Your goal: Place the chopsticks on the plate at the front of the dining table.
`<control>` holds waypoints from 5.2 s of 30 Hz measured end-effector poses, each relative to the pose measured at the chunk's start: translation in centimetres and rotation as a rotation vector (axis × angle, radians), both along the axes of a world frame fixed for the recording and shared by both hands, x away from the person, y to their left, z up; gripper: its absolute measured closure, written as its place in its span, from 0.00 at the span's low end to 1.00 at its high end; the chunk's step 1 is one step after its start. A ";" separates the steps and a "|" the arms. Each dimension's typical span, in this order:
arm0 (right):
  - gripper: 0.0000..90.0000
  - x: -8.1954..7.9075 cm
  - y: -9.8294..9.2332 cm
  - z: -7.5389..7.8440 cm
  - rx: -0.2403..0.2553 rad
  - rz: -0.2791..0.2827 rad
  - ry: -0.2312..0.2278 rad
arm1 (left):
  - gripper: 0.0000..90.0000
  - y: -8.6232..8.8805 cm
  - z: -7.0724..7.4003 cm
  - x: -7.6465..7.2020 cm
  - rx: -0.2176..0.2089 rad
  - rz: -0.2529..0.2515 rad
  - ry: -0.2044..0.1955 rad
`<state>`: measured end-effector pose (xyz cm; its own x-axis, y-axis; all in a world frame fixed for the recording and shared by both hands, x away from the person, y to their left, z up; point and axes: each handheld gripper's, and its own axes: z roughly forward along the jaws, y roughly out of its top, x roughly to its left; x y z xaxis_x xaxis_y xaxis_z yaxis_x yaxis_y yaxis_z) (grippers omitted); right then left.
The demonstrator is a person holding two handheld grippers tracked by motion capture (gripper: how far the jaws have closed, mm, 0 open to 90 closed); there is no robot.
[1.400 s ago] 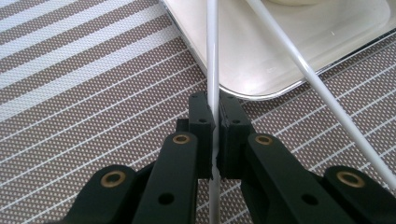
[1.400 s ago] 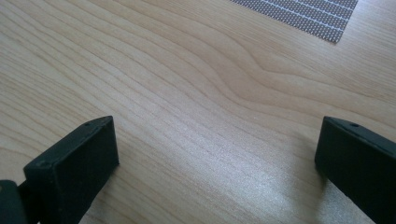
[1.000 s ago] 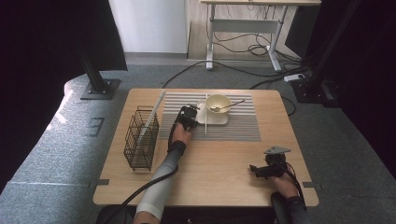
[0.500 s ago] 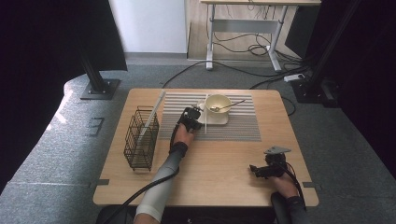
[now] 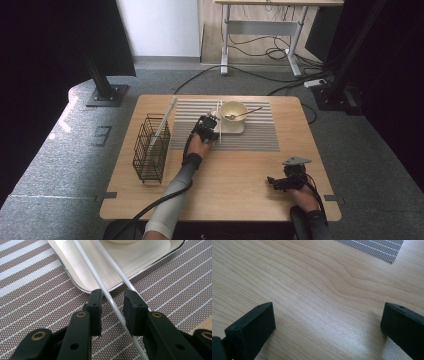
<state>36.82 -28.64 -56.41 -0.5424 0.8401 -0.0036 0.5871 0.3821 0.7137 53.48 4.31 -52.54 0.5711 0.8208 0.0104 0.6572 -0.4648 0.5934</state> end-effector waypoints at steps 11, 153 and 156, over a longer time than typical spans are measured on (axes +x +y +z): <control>0.00 0.0 0.0 0.0 -0.001 -0.001 -0.001 | 0.42 1.1 1.7 -0.5 -0.067 0.012 -0.065; 0.00 0.0 0.0 0.0 0.000 -0.001 -0.004 | 0.00 -2.0 -3.1 -8.1 -0.148 -0.299 -0.095; 0.00 0.0 0.0 0.0 0.000 -0.001 -0.004 | 0.00 -2.1 -3.1 -8.0 -0.143 -0.297 -0.092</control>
